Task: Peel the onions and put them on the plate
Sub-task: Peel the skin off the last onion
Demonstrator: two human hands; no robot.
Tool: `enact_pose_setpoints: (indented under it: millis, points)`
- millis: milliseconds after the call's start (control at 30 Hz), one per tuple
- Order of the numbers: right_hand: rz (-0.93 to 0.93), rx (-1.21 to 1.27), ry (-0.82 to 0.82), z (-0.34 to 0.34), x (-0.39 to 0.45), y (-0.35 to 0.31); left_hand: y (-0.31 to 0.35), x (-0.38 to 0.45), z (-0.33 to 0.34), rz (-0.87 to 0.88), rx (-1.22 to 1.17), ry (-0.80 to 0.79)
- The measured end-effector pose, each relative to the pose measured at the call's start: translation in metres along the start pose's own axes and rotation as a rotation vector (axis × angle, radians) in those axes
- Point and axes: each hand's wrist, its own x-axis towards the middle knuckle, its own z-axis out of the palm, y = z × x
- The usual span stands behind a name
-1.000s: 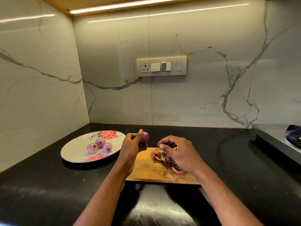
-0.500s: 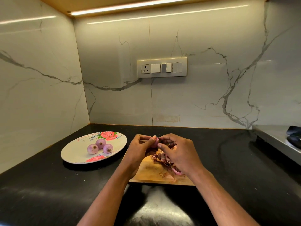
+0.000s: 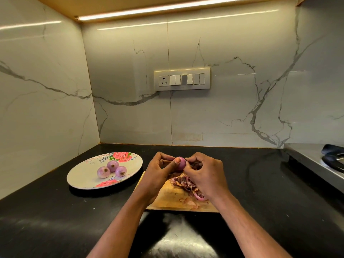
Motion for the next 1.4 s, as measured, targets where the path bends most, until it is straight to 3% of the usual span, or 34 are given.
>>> enact_pose_setpoints:
  millis: [367,467,633,1033,1133,1267,1400]
  points:
    - [0.089,0.092,0.031,0.004,0.0,-0.008,0.004,-0.001,-0.001,-0.049,-0.214,-0.012]
    - [0.095,0.097,0.009,0.002,0.0,-0.003,0.003,-0.001,0.0,-0.053,-0.202,-0.033]
    - [0.119,0.128,0.105,-0.001,0.003,-0.001,0.001,-0.001,0.003,-0.051,-0.194,-0.071]
    - [0.104,0.005,-0.142,0.002,0.003,0.007,0.002,0.002,-0.004,-0.109,-0.253,0.022]
    - [0.11,0.015,-0.159,0.001,0.004,0.005,-0.001,0.003,-0.005,-0.087,-0.166,0.016]
    - [0.117,0.034,-0.208,0.001,0.004,0.004,-0.006,0.002,-0.004,0.026,0.149,0.112]
    - [0.126,0.043,-0.225,-0.001,0.003,0.001,-0.007,0.005,-0.008,0.084,0.172,0.186]
